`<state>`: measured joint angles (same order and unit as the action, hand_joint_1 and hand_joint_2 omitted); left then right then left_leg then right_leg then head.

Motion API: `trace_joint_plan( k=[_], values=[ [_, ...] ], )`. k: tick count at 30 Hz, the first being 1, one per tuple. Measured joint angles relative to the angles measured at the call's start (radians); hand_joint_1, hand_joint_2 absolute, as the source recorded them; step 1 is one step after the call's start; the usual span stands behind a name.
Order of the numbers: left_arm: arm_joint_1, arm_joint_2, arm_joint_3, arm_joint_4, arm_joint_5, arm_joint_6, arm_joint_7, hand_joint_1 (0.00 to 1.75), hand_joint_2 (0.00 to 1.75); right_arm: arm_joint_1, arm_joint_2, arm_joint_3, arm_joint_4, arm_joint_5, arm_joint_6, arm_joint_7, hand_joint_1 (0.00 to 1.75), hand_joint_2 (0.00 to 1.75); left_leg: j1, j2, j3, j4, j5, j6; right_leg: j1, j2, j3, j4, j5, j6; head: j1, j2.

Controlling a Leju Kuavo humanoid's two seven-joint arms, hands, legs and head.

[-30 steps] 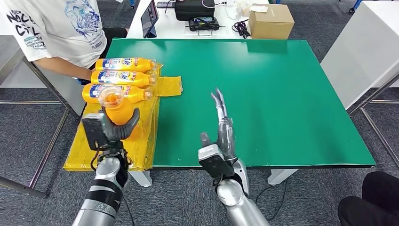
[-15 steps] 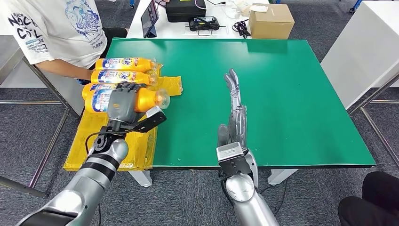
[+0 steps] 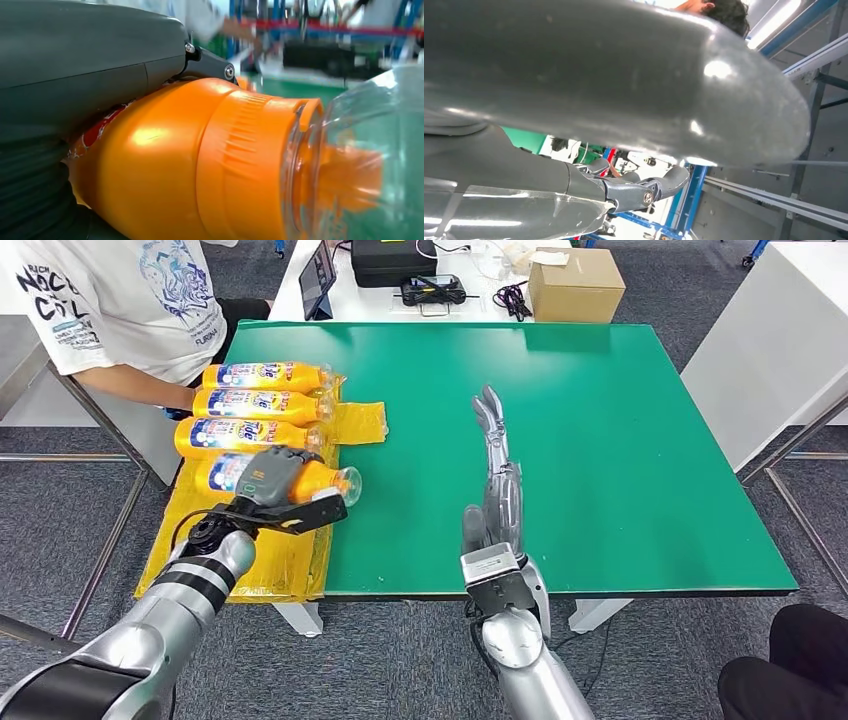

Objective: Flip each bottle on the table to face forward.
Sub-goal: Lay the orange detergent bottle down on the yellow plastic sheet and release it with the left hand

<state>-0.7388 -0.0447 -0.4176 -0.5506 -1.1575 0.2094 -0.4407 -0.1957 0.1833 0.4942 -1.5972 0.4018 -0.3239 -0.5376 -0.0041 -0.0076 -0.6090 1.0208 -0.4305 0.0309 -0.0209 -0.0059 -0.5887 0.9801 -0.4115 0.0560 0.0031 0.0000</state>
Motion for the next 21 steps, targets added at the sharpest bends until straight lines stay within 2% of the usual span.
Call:
trace_joint_plan(
  k=[3, 8, 21],
  values=[
    [-0.009, 0.017, -0.001, 0.03, 0.025, -0.069, -0.011, 1.75, 1.75, 0.0, -0.002, 0.0, 0.0, -0.01, 0.013, -0.003, 0.0, 0.0, 0.0, 0.0, 0.0, 0.0, 0.0, 0.0, 0.0, 0.0, 0.0, 0.0, 0.0, 0.0, 0.0, 0.0],
    [-0.036, 0.049, -0.002, 0.074, 0.052, -0.132, -0.011, 1.75, 1.75, 0.0, -0.005, 0.002, 0.008, -0.02, 0.028, -0.011, 0.0, 0.0, 0.0, 0.0, 0.0, 0.0, 0.0, 0.0, 0.0, 0.0, 0.0, 0.001, 0.0, 0.0, 0.0, 0.0],
    [-0.056, 0.076, -0.002, 0.109, 0.074, -0.162, 0.011, 1.75, 1.75, -0.002, -0.005, 0.008, 0.026, -0.026, 0.042, -0.013, 0.0, 0.0, 0.0, 0.0, 0.0, 0.0, 0.0, 0.0, 0.0, 0.0, 0.0, 0.001, 0.0, 0.0, 0.0, 0.0]
  ],
)
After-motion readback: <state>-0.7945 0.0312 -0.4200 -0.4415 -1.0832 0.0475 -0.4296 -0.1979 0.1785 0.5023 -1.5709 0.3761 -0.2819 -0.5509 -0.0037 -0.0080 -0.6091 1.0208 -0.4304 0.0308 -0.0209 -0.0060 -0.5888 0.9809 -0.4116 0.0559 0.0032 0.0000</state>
